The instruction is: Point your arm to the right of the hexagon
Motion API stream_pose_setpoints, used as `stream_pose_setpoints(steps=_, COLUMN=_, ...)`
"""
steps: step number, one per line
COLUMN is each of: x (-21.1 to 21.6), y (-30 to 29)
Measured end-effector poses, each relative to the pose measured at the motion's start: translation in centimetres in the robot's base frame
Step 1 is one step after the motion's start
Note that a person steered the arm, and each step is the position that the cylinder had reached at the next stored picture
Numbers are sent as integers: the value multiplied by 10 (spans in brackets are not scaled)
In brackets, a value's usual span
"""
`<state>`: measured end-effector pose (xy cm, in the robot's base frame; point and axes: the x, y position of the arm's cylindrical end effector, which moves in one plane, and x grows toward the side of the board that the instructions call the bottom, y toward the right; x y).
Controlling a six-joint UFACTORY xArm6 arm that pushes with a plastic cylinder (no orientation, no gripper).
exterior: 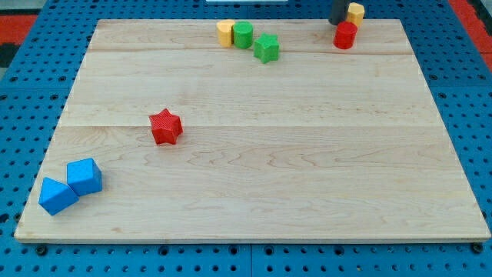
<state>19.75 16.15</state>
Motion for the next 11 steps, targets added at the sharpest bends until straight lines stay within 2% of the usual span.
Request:
stream_pose_setpoints(steps=2, x=3, y=22)
stream_pose_setpoints(steps=4, x=18, y=-53)
stream_pose_setpoints(steps=5, x=93, y=-50)
stream_pose_setpoints(steps=6, x=125, y=22)
stream_pose_setpoints(steps=7, x=70, y=111)
stream_pose_setpoints(steps=8, x=-4, y=148)
stream_pose_setpoints(steps=9, x=-7, y=141)
stream_pose_setpoints(steps=11, x=-6, y=87)
